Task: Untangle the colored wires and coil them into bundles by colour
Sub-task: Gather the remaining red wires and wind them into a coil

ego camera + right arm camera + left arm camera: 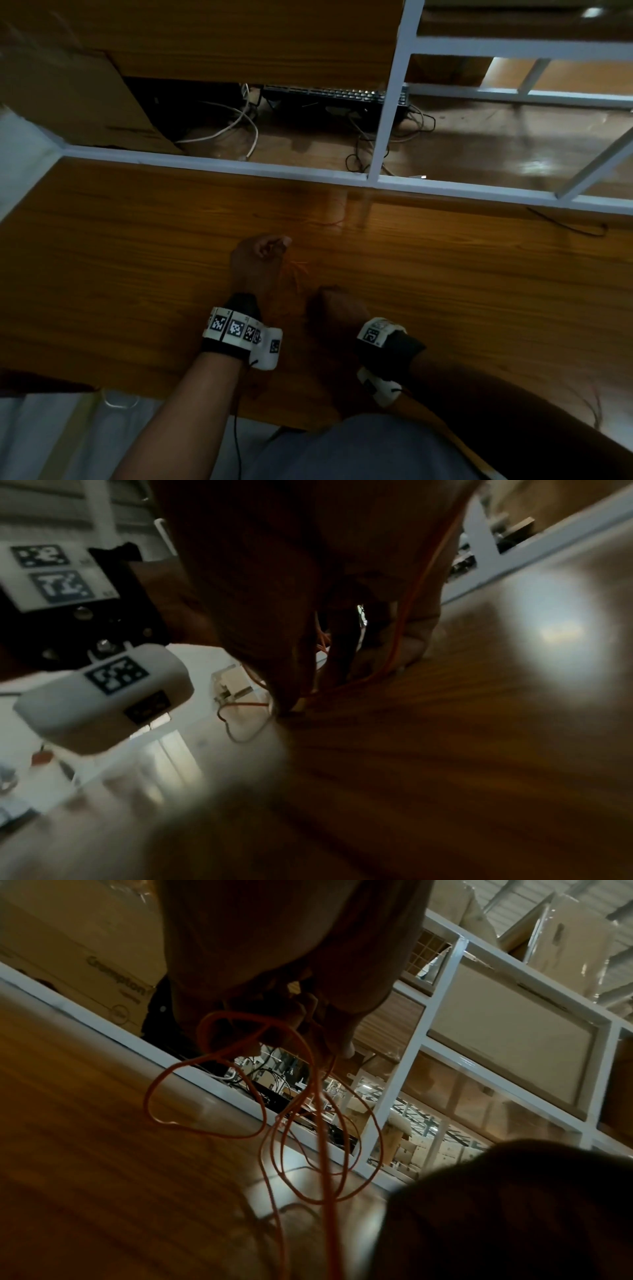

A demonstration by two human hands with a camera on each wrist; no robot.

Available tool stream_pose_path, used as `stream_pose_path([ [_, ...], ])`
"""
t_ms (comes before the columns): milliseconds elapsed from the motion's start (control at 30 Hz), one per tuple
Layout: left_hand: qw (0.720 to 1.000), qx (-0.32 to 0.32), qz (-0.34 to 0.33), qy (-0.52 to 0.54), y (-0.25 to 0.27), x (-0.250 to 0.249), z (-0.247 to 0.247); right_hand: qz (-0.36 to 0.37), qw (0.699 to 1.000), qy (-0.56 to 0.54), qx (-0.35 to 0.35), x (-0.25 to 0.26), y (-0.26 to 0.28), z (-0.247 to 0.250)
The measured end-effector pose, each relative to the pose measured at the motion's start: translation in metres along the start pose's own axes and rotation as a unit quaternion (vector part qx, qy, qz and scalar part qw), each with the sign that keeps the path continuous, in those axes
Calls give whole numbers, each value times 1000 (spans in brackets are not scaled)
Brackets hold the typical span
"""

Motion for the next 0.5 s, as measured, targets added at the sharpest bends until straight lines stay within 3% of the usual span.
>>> stream_pose_path([
  [100,997,-23,-3,-76,-14,12,21,46,997,49,32,-12,12,2],
  [167,979,-26,-26,-199,-17,13,29,64,996,57,6,-30,26,17],
  [233,940,-9,-186,-286,-4,-16,13,80,995,39,-47,-43,41,40],
  [267,915,33,-278,-290,11,-36,-5,94,993,33,-62,-44,46,50],
  [300,896,104,-327,-283,26,-51,-27,111,991,34,-72,-43,51,58],
  [367,899,283,-263,-204,46,-64,-65,155,982,37,-103,-38,58,77],
  [400,907,335,-209,-146,51,-66,-75,170,977,32,-127,-36,64,90],
  [500,938,316,-128,-60,43,-60,-72,146,970,-10,-193,-58,80,135],
])
Point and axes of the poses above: each hand's wrist, its own y-axis away from the middle knuckle, its own z-axis out of the back of the hand, x = y × z, the point moved 9 cm from there along -y, towards the middle knuckle, and after that the axes turned 4 degrees about x, right-handed, at the moved point
